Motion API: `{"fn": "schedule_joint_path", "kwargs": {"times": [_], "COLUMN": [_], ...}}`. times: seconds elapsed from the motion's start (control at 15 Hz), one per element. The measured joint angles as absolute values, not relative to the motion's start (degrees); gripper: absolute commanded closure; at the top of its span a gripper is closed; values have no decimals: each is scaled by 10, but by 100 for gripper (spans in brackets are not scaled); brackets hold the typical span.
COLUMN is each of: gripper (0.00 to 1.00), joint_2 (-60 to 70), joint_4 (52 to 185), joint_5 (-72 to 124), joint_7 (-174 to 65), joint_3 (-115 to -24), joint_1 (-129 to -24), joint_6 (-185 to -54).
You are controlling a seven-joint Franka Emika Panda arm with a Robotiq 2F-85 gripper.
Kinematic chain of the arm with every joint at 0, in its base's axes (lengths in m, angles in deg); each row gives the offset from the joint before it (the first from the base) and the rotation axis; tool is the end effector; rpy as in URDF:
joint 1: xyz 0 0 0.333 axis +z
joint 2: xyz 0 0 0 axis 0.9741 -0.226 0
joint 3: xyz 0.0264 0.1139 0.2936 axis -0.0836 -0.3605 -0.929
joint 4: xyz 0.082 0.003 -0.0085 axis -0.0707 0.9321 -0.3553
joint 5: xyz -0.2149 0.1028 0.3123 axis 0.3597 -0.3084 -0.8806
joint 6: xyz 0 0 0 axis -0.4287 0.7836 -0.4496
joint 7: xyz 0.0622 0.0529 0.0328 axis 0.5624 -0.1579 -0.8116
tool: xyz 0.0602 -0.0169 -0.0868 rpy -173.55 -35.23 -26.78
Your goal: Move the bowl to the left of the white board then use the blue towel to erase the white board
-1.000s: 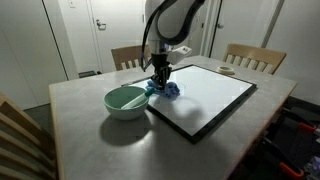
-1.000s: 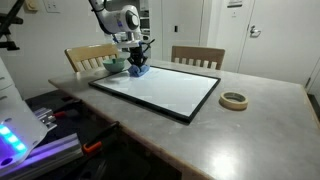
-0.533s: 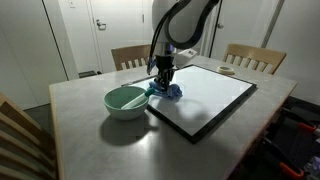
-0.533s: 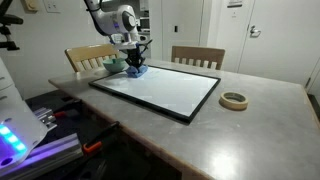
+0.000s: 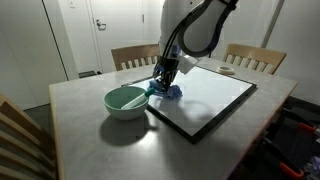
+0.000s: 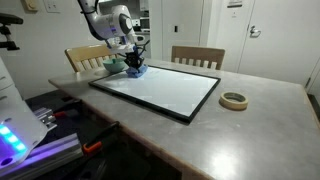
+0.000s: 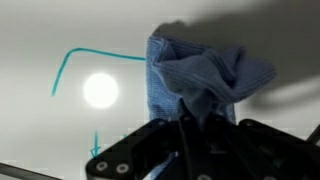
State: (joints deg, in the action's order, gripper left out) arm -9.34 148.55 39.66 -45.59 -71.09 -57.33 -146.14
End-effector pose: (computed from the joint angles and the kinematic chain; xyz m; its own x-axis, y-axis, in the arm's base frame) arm 0.5484 0.1813 0.1582 0.9331 0.3315 0.1397 0.3162 -0.9410 0.1205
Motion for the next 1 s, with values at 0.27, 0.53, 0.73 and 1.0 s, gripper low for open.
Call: {"fn": "schedule_joint_path", "kwargs": {"times": [0.27,0.53,0.73,1.0], "gripper": [98,98,98,98], "joint_2": [-91,-89,-86,-78], "joint_4": [1496,1504,1513,1534], "joint_5": [382,368,365,361], "joint_7": [-458,-481,-499,-527], "joint_3": [-713,-723,-727,-731], "joint_1": [-579,-593,-603,-625], "joint_6": [-1481,-1497,-1508,-1529]}}
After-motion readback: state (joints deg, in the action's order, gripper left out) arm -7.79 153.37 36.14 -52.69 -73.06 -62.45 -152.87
